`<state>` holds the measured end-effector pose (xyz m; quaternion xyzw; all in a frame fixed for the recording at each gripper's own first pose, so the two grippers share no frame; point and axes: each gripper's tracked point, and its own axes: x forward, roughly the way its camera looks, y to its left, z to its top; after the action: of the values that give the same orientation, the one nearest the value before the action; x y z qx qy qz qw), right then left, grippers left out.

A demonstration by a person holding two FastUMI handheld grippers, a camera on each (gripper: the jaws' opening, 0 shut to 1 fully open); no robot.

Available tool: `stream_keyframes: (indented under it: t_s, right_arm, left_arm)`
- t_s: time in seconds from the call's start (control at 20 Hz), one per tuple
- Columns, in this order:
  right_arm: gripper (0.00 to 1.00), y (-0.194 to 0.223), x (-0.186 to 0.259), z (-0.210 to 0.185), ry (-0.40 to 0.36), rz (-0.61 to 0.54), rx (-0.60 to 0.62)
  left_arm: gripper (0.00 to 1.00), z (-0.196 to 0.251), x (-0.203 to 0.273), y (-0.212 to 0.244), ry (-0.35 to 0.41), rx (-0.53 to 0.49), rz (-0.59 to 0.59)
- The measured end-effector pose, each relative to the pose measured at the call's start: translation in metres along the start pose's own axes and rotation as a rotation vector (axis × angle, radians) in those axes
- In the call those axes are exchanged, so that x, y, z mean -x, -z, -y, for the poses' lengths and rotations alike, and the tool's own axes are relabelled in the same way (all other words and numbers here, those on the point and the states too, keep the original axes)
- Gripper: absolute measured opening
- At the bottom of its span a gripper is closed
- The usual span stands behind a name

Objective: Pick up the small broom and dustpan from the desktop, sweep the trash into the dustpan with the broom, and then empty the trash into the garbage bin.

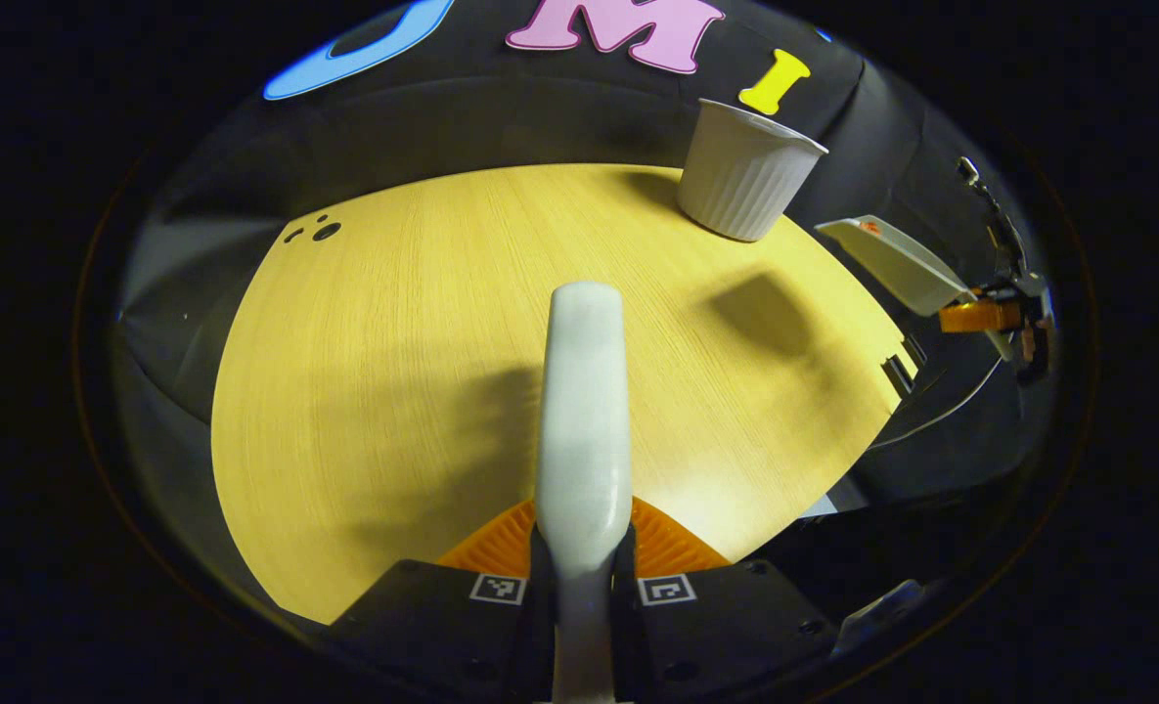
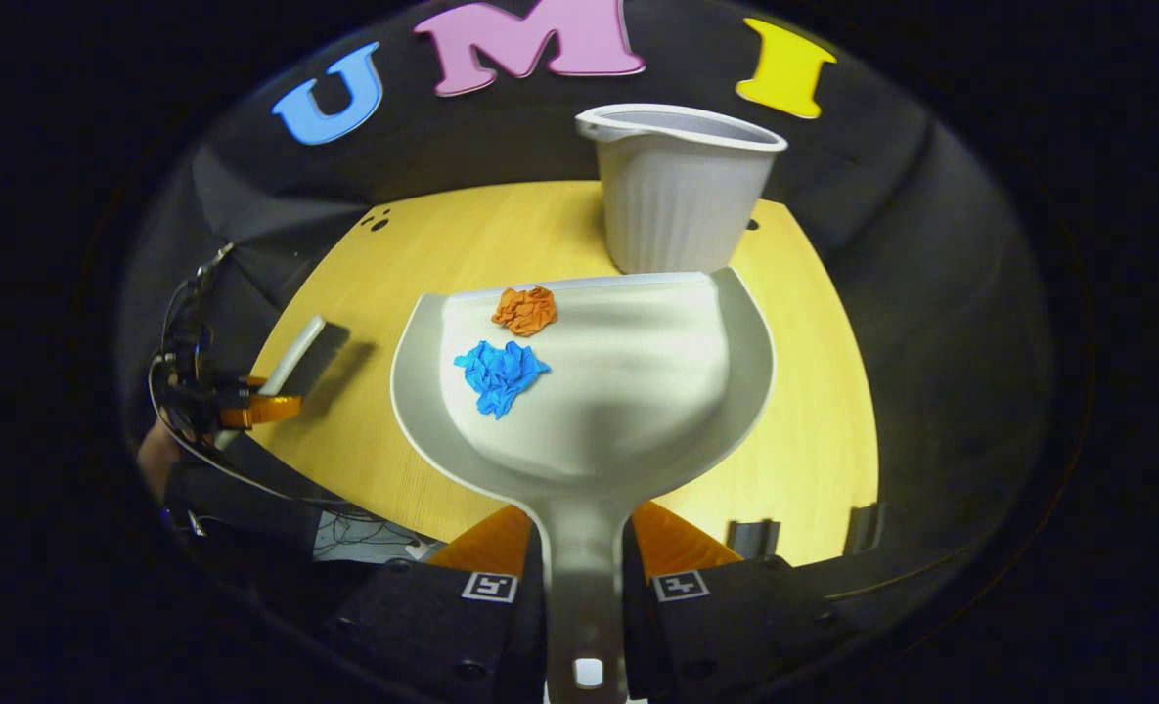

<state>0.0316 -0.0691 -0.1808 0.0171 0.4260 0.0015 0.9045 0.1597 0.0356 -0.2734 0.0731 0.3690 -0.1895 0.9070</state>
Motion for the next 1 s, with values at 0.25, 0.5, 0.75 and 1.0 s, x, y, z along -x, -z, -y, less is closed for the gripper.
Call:
stream_keyframes:
  t_s: [0.25,0.5,0.75,1.0]
  right_arm:
    - [0.35,-0.053,0.029,0.026,0.068,0.065,0.006]
    - [0.35,-0.129,0.045,0.055,0.106,0.139,0.01]
    - [0.4,-0.206,0.027,0.061,0.095,0.171,-0.018]
    - [0.35,-0.253,-0.024,0.086,0.17,0.144,-0.04]
  left_arm:
    - [0.26,0.003,0.011,0.007,0.002,0.018,0.028]
    - [0.25,0.002,0.027,0.02,-0.012,0.07,0.062]
    - [0.27,-0.021,0.041,0.034,-0.059,0.124,0.066]
    - [0.27,-0.044,0.056,0.034,-0.097,0.227,0.094]
